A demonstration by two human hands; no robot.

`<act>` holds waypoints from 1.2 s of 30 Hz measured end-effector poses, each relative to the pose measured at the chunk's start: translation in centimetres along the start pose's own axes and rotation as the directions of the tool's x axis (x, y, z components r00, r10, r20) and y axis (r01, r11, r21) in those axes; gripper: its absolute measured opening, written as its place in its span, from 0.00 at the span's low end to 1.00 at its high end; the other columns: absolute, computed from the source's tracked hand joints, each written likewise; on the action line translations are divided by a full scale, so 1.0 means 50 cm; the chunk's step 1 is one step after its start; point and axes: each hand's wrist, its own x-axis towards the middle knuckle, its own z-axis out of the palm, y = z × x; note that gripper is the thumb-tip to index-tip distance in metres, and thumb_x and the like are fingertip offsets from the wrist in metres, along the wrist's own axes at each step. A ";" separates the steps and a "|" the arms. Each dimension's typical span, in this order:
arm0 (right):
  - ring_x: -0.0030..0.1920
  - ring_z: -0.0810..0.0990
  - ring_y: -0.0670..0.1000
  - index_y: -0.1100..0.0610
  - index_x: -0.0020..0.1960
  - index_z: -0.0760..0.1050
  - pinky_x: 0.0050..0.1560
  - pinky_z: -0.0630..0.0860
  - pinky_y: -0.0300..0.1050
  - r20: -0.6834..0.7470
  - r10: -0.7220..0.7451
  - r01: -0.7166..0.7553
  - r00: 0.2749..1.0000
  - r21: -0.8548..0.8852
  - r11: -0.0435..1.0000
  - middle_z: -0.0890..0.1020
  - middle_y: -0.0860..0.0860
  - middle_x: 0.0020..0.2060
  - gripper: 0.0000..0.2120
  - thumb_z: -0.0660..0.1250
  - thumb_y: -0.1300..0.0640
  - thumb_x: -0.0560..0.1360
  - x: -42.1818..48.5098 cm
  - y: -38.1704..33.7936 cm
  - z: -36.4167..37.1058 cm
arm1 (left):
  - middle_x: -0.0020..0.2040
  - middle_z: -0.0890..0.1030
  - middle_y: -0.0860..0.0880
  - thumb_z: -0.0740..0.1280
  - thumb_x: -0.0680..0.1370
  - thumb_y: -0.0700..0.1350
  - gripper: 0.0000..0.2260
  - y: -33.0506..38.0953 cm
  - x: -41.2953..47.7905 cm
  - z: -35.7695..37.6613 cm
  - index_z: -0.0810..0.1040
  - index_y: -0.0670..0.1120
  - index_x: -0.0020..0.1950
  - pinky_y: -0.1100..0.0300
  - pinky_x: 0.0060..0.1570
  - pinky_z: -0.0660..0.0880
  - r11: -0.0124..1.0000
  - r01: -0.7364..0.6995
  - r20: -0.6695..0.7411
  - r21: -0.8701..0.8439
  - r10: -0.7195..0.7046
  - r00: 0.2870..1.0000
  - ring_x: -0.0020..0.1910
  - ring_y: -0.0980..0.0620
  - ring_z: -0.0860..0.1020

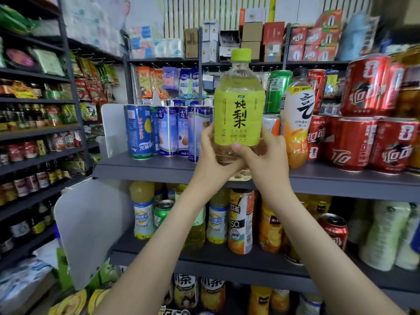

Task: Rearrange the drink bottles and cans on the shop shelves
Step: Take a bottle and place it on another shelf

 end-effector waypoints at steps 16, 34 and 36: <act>0.49 0.83 0.44 0.48 0.51 0.80 0.51 0.79 0.46 0.339 0.198 -0.257 0.920 0.138 0.957 0.85 0.43 0.46 0.15 0.74 0.48 0.66 -0.146 -0.015 -0.338 | 0.67 0.69 0.53 0.80 0.54 0.60 0.50 0.127 -0.183 0.181 0.56 0.68 0.69 0.48 0.60 0.74 0.998 -0.007 0.118 -0.068 0.015 0.993 0.65 0.53 0.73; 0.59 0.80 0.48 0.53 0.69 0.69 0.56 0.78 0.48 0.352 0.751 -0.787 0.558 -0.061 0.614 0.79 0.48 0.61 0.31 0.68 0.42 0.68 -0.491 0.328 -1.204 | 0.55 0.83 0.51 0.79 0.60 0.42 0.38 0.281 -0.602 0.949 0.69 0.49 0.68 0.52 0.53 0.76 0.612 0.766 0.761 -0.195 -0.398 0.512 0.54 0.51 0.81; 0.61 0.78 0.49 0.54 0.71 0.66 0.59 0.77 0.50 0.342 0.785 -0.834 0.516 -0.008 0.551 0.77 0.49 0.63 0.33 0.69 0.43 0.70 -0.530 0.386 -1.275 | 0.54 0.83 0.51 0.80 0.59 0.40 0.39 0.291 -0.629 1.025 0.69 0.49 0.67 0.51 0.54 0.76 0.593 0.790 0.779 -0.157 -0.417 0.468 0.53 0.51 0.81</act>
